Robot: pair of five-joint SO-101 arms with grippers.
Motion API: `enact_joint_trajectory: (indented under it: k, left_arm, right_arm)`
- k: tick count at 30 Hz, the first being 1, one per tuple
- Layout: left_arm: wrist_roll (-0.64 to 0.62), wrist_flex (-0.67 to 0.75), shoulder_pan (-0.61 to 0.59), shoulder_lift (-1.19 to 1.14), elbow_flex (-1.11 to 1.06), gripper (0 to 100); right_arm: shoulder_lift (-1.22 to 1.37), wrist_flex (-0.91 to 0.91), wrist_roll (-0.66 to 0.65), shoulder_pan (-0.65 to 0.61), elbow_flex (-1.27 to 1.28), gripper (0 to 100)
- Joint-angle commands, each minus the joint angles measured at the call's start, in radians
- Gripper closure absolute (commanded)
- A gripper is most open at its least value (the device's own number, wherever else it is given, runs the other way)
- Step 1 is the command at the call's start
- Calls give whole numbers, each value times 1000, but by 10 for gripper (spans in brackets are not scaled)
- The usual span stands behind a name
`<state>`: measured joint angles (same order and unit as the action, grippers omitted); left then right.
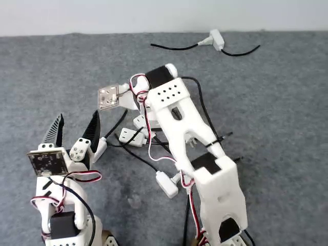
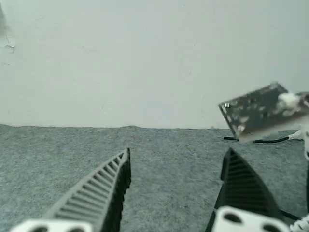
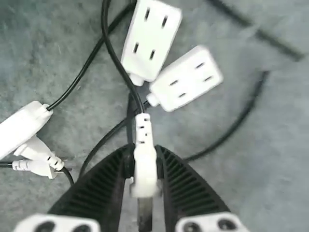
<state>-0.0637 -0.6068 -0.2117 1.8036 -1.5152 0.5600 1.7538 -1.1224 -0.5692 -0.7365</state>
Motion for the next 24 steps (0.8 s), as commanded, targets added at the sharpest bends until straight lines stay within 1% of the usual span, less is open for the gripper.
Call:
enact_joint_trajectory:
  k: [1, 4, 7, 10, 14, 20, 24]
  left_arm:
    - [15, 40, 12, 11, 8, 695]
    - [23, 40, 40, 11, -2, 695]
    - [69, 46, 72, 11, -15, 695]
    - [66, 52, 75, 11, -22, 695]
    - [66, 52, 78, 11, -22, 695]
    - [68, 52, 81, 11, -24, 695]
    - [66, 52, 84, 11, -24, 695]
  right_arm:
    - [-179, 41, 71, -25, -77, 989]
    - [-266, 41, 124, -41, -126, 989]
    - [-352, 41, 209, -82, -184, 989]
    - [-427, 42, 259, -125, -186, 989]
    - [-476, 42, 261, -153, -186, 989]
    - [-455, 44, 264, -156, -184, 989]
    - [-435, 42, 302, -180, -184, 989]
